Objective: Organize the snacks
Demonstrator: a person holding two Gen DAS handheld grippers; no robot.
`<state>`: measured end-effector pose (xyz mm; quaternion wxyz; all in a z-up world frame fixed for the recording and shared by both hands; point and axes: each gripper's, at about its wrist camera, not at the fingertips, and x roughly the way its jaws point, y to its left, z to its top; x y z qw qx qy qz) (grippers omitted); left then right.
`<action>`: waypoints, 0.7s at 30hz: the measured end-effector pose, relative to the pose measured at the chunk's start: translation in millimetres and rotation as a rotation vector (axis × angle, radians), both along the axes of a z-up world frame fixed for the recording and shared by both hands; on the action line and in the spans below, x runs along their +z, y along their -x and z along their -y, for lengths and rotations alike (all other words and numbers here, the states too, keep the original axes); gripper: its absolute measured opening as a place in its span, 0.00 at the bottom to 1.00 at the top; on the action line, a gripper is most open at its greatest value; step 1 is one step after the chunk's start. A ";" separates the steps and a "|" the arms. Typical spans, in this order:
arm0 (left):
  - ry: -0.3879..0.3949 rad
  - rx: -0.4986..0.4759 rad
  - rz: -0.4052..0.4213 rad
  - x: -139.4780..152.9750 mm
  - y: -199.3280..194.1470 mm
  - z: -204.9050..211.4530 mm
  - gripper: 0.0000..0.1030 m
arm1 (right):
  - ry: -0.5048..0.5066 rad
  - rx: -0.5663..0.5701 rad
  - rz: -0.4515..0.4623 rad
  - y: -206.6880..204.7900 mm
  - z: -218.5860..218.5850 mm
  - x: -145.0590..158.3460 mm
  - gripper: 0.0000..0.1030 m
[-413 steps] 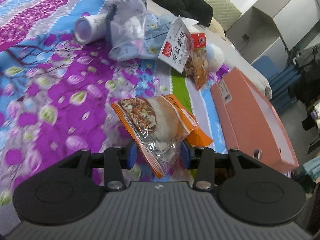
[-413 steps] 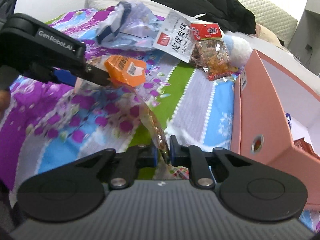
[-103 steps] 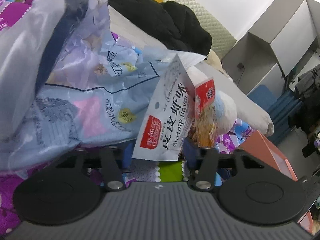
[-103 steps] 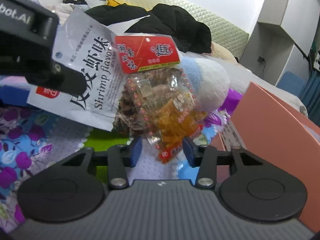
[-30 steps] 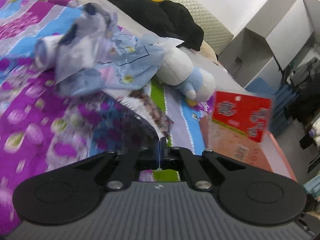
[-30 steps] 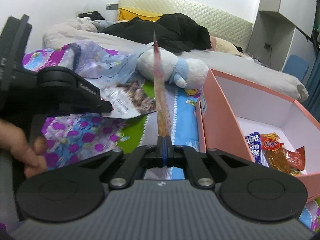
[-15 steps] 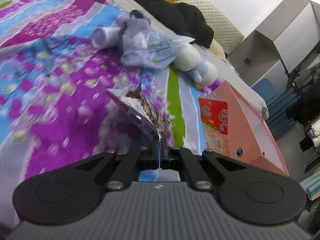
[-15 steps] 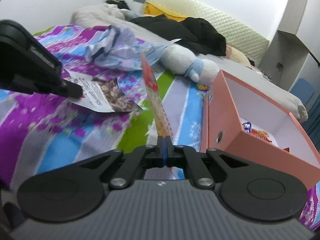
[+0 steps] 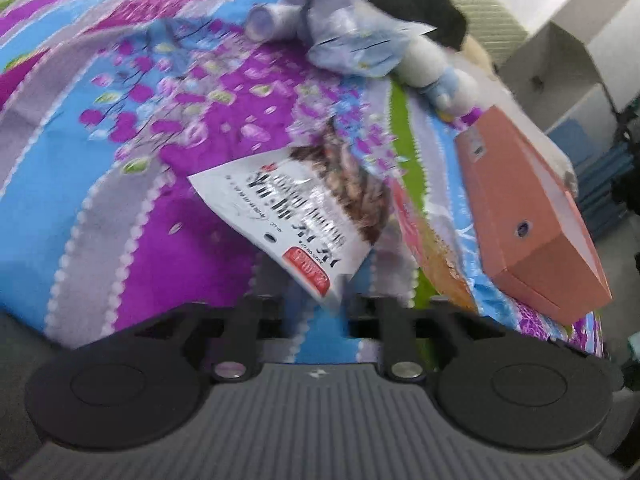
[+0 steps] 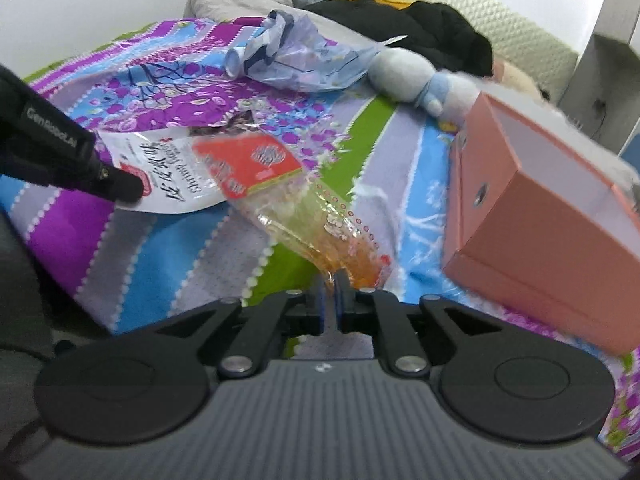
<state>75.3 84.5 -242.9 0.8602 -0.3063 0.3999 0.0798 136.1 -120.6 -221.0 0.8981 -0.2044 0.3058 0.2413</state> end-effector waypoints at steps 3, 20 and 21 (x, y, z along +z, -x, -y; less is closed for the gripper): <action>-0.045 -0.005 0.009 7.4 8.5 2.5 0.80 | -0.052 -0.003 -0.033 -0.5 5.6 0.4 0.28; -0.260 -0.169 0.007 23.8 -44.7 7.6 0.92 | -0.210 -0.178 -0.171 -42.3 19.1 -18.3 0.82; -0.258 -0.179 0.002 21.7 -52.5 5.6 0.93 | -0.214 -0.185 -0.179 -45.7 18.6 -20.2 0.82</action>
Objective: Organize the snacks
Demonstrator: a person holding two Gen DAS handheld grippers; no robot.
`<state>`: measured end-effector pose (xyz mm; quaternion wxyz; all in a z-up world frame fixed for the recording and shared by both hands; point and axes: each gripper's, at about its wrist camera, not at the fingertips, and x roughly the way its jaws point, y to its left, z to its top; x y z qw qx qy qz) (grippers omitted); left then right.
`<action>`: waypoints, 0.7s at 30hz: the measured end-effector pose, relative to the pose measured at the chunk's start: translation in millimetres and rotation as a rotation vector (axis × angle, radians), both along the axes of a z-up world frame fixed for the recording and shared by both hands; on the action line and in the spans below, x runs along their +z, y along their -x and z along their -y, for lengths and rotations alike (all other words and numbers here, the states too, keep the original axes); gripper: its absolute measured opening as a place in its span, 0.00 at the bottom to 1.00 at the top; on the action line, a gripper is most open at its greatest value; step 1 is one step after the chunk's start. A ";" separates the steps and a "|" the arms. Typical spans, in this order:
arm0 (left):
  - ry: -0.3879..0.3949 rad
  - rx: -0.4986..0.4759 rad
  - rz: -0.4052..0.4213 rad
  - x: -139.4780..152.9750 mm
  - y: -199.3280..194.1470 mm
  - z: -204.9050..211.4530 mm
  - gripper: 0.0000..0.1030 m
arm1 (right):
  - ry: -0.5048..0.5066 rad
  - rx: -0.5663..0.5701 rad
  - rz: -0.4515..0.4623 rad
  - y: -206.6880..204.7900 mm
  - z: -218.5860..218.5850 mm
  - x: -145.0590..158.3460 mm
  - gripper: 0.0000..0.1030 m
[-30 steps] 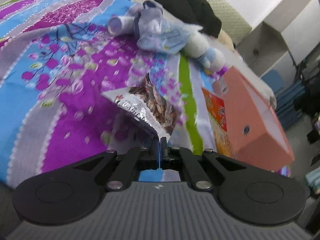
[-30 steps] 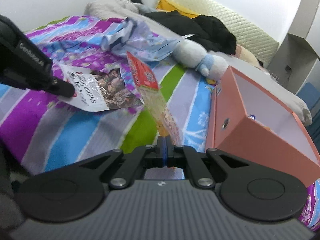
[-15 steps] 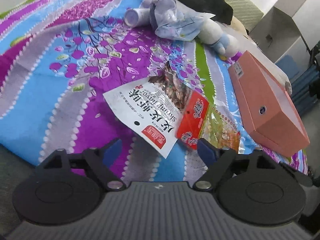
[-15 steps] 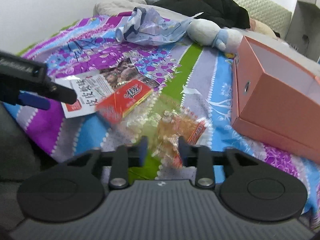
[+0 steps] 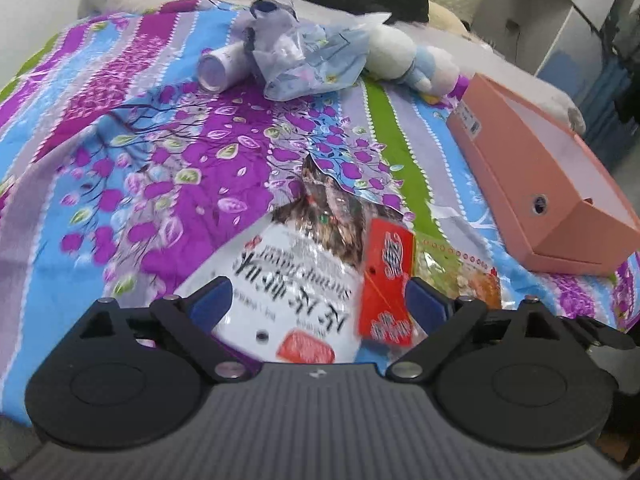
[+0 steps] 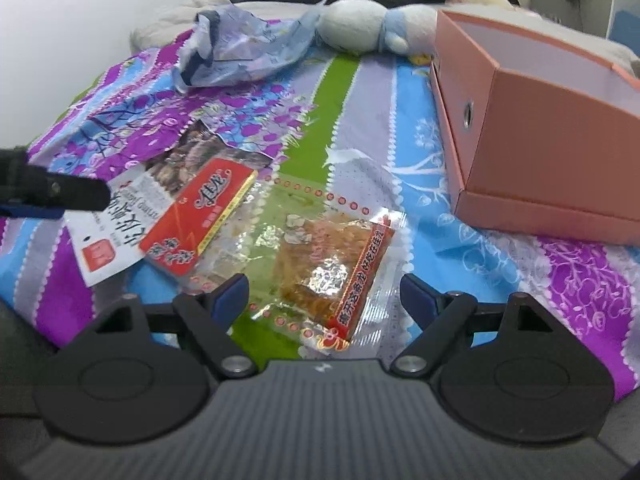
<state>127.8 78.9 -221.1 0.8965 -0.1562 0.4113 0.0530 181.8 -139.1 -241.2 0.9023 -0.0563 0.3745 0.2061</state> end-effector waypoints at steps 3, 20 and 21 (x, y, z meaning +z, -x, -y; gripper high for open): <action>-0.023 -0.011 -0.013 -5.6 -19.8 -4.4 0.93 | 0.001 -0.007 -0.008 -7.1 -1.9 -3.9 0.82; -0.049 -0.116 -0.045 -42.8 -85.3 -20.0 0.93 | 0.030 0.055 0.036 -16.6 -18.4 -11.2 0.65; -0.044 -0.120 -0.044 -43.9 -86.2 -20.0 0.93 | 0.032 0.062 0.038 -16.5 -19.8 -10.2 0.59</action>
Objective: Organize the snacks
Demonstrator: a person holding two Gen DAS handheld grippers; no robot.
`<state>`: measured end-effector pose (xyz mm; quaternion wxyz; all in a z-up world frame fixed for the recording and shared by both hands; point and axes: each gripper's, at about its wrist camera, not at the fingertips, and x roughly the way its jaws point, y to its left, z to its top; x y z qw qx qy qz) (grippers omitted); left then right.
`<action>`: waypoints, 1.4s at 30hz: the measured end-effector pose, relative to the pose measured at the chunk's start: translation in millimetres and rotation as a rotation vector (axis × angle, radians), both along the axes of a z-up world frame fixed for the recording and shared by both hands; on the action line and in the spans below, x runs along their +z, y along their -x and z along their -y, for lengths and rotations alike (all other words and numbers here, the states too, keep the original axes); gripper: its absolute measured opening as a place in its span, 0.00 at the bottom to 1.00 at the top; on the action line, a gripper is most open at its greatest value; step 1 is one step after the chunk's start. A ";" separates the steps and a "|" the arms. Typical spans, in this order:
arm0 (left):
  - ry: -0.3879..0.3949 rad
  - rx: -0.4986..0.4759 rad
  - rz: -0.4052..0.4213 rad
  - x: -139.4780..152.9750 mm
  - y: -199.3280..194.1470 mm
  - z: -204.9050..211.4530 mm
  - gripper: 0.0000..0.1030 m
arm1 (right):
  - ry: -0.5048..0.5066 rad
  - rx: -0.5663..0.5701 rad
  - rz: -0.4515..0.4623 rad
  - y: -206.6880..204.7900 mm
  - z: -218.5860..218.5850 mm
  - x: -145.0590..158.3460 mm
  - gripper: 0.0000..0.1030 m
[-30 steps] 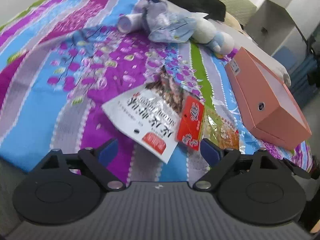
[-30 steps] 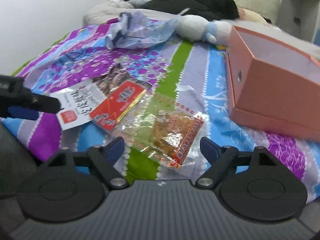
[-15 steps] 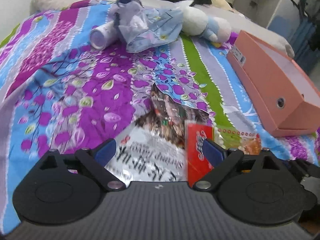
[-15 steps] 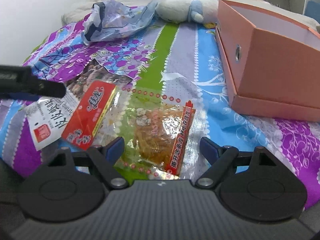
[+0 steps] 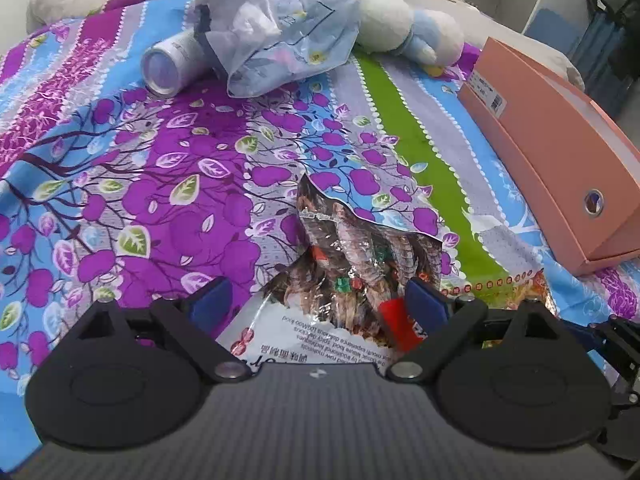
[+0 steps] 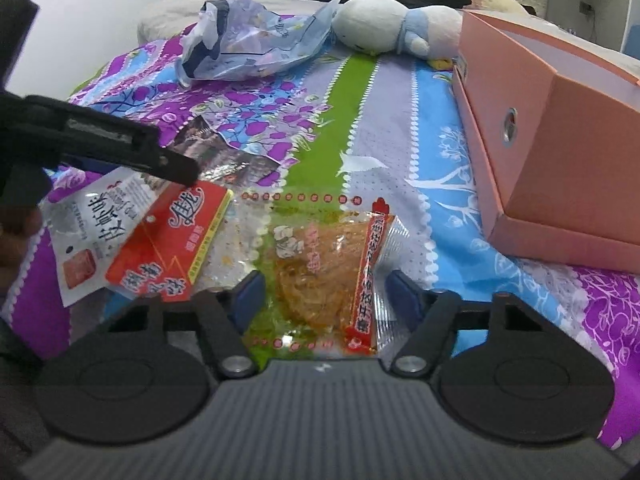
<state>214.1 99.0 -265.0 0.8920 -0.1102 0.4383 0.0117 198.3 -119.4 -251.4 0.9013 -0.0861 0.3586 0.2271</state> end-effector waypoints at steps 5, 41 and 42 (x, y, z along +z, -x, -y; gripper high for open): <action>0.003 -0.020 0.004 -2.0 -3.7 0.7 0.94 | 0.003 0.003 0.006 0.1 -4.3 6.2 0.46; -0.087 0.024 0.067 21.0 55.2 51.4 0.59 | 0.041 -0.127 0.062 17.4 28.6 28.2 0.45; -0.073 0.034 0.068 24.7 55.5 49.4 0.59 | 0.039 -0.128 0.066 17.7 28.6 30.6 0.45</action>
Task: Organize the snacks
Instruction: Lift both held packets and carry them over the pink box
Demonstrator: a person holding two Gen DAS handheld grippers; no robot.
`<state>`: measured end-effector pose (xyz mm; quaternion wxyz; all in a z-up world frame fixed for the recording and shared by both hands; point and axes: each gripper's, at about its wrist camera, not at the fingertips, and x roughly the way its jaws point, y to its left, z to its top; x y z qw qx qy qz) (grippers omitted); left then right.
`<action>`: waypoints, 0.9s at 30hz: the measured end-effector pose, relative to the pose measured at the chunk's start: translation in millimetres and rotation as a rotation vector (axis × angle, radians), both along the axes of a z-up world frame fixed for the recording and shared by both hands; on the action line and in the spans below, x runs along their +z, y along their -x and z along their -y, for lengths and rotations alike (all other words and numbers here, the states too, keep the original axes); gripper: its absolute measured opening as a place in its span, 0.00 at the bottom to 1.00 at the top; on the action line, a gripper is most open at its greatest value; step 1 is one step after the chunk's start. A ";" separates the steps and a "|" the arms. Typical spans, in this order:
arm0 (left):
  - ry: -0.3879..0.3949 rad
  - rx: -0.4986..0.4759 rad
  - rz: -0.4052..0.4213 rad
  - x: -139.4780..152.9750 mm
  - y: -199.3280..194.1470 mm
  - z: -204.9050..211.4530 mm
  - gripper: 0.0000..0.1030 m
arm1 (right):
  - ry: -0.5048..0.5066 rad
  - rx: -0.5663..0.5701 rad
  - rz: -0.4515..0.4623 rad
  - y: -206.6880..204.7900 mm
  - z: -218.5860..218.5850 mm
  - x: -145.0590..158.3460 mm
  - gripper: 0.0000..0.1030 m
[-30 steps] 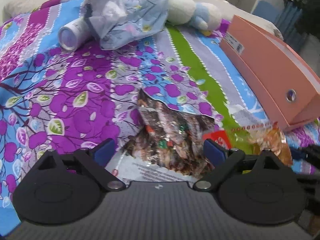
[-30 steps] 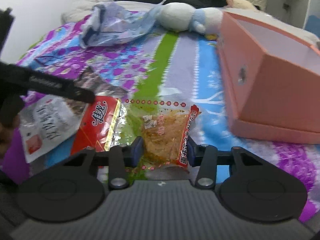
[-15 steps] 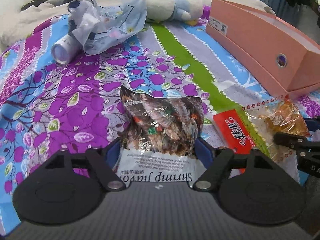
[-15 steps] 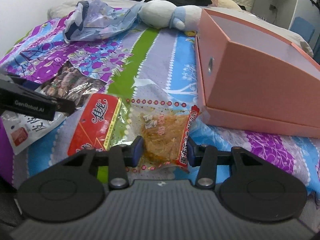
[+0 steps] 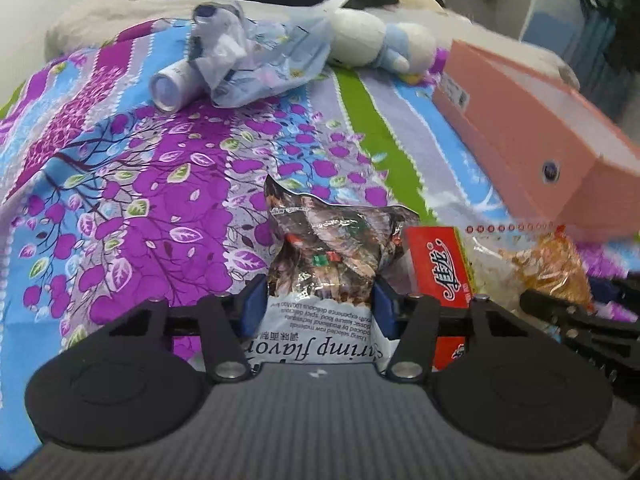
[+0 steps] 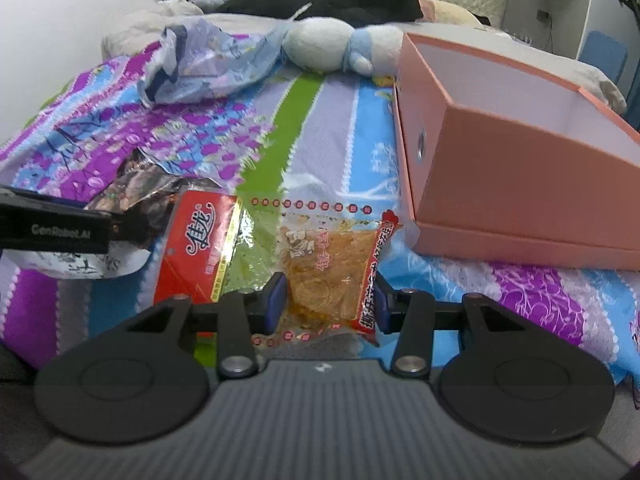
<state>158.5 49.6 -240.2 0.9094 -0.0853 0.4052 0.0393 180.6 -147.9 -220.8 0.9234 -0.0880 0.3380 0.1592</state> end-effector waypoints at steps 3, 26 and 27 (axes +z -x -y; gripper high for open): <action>0.051 0.042 0.014 14.2 2.3 -7.5 0.59 | -0.012 -0.002 0.011 1.9 1.3 10.3 0.45; 0.149 0.002 0.322 183.2 -49.6 33.7 0.59 | -0.097 -0.026 0.230 -29.9 40.3 143.0 0.45; 0.155 -0.002 0.334 189.5 -54.2 37.1 0.59 | -0.096 -0.032 0.248 -34.6 44.6 150.5 0.45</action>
